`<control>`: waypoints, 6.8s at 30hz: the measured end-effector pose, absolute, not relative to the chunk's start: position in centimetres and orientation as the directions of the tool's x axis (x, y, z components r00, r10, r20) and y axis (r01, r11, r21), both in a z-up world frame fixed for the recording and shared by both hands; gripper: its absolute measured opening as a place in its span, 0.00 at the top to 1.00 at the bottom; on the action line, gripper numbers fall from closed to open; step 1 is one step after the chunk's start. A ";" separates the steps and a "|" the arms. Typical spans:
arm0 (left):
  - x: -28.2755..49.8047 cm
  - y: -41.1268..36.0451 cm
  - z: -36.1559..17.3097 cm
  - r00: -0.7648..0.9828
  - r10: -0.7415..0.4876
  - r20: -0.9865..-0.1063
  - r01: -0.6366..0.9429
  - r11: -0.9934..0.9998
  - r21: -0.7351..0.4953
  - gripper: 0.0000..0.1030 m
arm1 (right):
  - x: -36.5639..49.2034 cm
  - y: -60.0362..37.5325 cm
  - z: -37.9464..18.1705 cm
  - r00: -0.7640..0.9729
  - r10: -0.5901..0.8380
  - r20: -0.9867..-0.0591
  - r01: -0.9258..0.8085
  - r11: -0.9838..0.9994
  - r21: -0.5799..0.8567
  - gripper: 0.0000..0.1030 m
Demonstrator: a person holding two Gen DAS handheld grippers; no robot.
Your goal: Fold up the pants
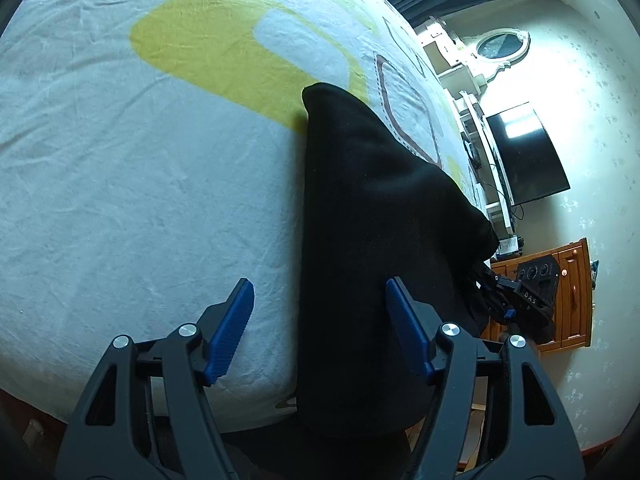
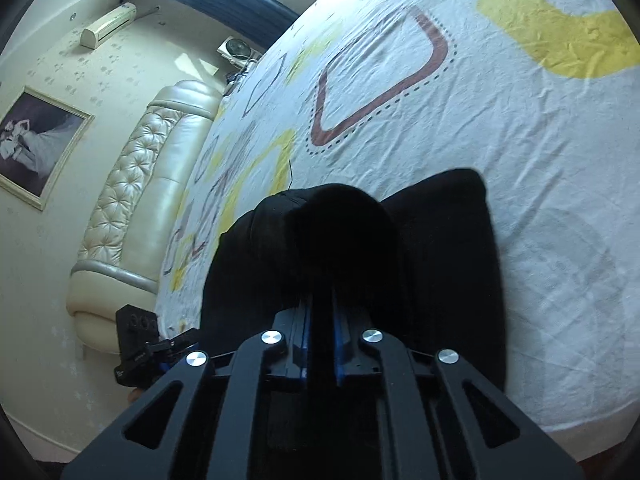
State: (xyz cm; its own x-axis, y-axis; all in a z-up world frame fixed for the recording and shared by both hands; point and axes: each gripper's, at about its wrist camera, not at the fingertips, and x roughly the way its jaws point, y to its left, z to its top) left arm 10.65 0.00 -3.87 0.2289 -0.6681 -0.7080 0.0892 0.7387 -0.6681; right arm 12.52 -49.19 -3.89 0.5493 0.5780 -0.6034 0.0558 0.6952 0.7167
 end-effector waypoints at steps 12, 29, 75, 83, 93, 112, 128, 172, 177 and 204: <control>9.7 1.7 -4.2 0.260 -0.707 -0.658 0.070 0.693 -0.717 0.29 | 8.0 -53.9 -5.1 0.592 0.598 -0.541 0.196 0.544 0.816 0.52; 9.0 1.8 -4.8 0.246 -0.722 -0.646 0.042 0.674 -0.738 0.29 | 7.7 -49.7 -4.3 0.520 0.657 -0.546 0.106 0.584 0.804 0.90; 8.2 -3.5 -7.5 0.115 -0.877 -0.466 0.035 0.473 -0.881 0.10 | 4.5 -54.2 -9.9 0.581 0.711 -0.396 0.153 0.383 0.911 0.20; 7.8 -3.3 -8.0 0.164 -0.892 -0.421 0.038 0.432 -0.901 0.02 | 4.3 -54.7 -10.3 0.597 0.711 -0.371 0.135 0.367 0.921 0.15; 8.1 -3.4 -7.7 0.138 -0.900 -0.414 0.095 0.428 -0.899 0.03 | 4.3 -53.7 -9.8 0.580 0.669 -0.465 0.157 0.468 0.870 0.35; 8.0 -2.9 -6.7 0.158 -0.814 -0.559 0.113 0.577 -0.809 0.70 | 4.0 -53.0 -9.5 0.593 0.654 -0.470 0.162 0.475 0.865 0.57; 7.8 0.8 -6.2 0.219 -0.788 -0.575 0.068 0.601 -0.797 0.71 | 7.1 -48.9 -9.3 0.543 0.702 -0.460 0.139 0.465 0.874 0.58; 13.0 7.0 -3.1 0.250 -0.818 -0.517 0.156 0.561 -0.813 0.47 | 15.8 -45.8 -8.7 0.451 0.798 -0.400 0.008 0.444 0.896 0.27; 12.5 8.8 -4.1 0.242 -0.808 -0.538 0.133 0.576 -0.806 0.41 | 16.3 -45.0 -8.6 0.439 0.793 -0.422 -0.005 0.471 0.882 0.24; 14.0 4.3 -3.6 0.255 -0.661 -0.706 0.233 0.750 -0.619 0.73 | 17.2 -41.1 -8.2 0.428 0.760 -0.488 0.020 0.532 0.846 0.54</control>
State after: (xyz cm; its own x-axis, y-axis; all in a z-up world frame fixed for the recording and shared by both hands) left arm 13.98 4.30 -3.61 0.2548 -0.6609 -0.7059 0.2329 0.7504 -0.6185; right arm 17.22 -41.12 -8.23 0.4284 0.7604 -0.4881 0.0201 0.5321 0.8465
